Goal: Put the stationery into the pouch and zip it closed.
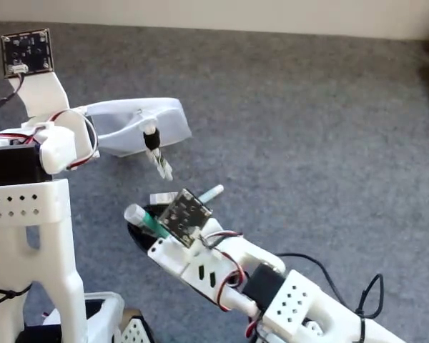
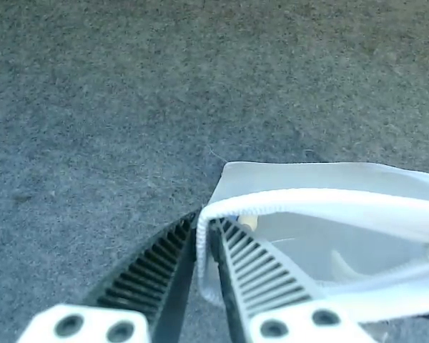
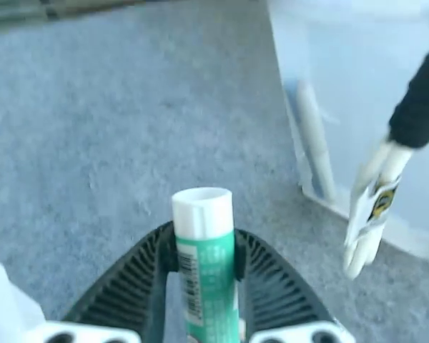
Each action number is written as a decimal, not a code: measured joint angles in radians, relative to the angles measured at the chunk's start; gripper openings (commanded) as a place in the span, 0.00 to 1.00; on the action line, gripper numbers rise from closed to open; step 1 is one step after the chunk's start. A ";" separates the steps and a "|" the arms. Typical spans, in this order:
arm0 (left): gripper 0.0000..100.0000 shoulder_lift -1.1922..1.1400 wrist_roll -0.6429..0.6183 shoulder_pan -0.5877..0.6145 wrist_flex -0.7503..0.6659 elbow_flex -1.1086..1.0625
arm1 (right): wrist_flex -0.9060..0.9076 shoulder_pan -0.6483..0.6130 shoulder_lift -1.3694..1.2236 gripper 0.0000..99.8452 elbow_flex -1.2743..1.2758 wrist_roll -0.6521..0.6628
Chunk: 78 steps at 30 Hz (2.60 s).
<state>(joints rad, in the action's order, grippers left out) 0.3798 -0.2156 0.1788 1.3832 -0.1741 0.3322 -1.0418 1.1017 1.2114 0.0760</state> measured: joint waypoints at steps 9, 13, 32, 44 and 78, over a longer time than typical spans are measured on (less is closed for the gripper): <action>0.01 0.000 0.000 0.000 0.000 0.000 | -0.230 0.000 0.014 0.00 0.000 0.000; 0.01 0.000 0.000 0.000 0.000 0.000 | -0.321 0.000 0.014 0.00 0.000 0.000; 0.01 0.000 0.000 0.000 0.000 0.000 | -0.681 0.038 -0.058 0.00 -0.087 0.000; 0.01 0.000 0.000 0.000 0.000 0.000 | -0.964 0.173 -0.470 0.00 -0.244 0.000; 0.01 0.000 -0.005 0.012 -0.021 -0.003 | -1.226 0.158 -0.859 0.01 -0.532 -0.005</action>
<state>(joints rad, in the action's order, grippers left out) 0.3798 -0.2202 0.1910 1.3617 -0.1772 -0.8938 -0.8838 0.2424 0.6790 0.0713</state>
